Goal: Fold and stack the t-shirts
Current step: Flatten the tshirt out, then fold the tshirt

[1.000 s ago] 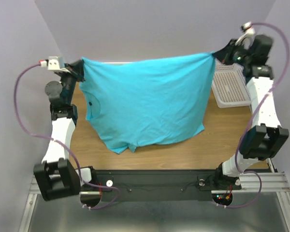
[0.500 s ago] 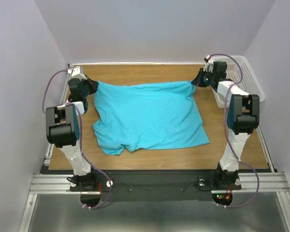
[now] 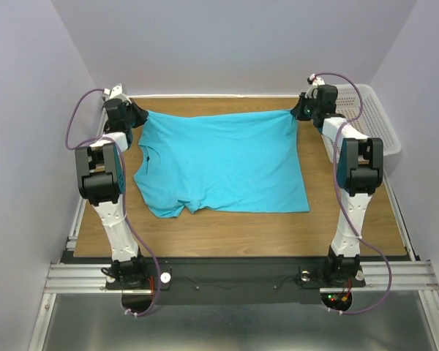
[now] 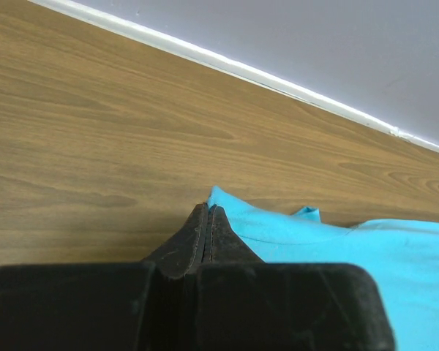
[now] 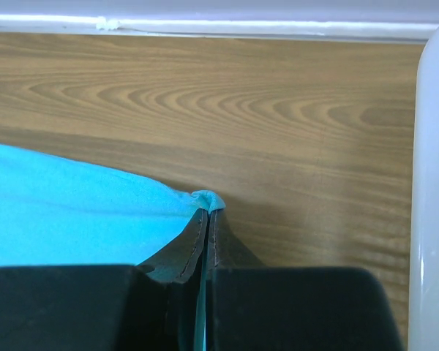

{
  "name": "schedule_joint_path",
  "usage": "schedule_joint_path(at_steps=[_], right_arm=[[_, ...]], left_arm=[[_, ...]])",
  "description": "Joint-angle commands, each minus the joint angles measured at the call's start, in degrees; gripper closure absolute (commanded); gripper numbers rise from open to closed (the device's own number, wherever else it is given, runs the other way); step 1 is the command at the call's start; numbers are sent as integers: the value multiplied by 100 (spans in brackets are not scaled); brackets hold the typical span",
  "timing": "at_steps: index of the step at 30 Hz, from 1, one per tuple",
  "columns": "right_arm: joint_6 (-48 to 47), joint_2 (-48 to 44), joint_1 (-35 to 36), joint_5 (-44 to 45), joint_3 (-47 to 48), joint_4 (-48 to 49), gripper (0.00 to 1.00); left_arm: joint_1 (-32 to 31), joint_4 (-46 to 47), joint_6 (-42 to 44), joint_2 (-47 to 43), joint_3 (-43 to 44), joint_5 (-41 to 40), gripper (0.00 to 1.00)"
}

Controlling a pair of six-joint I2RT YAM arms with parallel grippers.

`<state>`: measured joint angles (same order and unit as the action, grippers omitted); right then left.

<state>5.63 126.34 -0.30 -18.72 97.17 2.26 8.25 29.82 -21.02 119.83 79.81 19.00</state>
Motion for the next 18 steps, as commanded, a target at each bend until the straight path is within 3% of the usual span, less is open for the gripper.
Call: schedule_joint_path(at_steps=[1, 18], right_arm=[[-114, 118, -6, 158, 294, 477, 99], [-501, -488, -93, -342, -338, 635, 99]], left_arm=[[1, -284, 203, 84, 482, 24, 100], [115, -522, 493, -249, 386, 367, 100]])
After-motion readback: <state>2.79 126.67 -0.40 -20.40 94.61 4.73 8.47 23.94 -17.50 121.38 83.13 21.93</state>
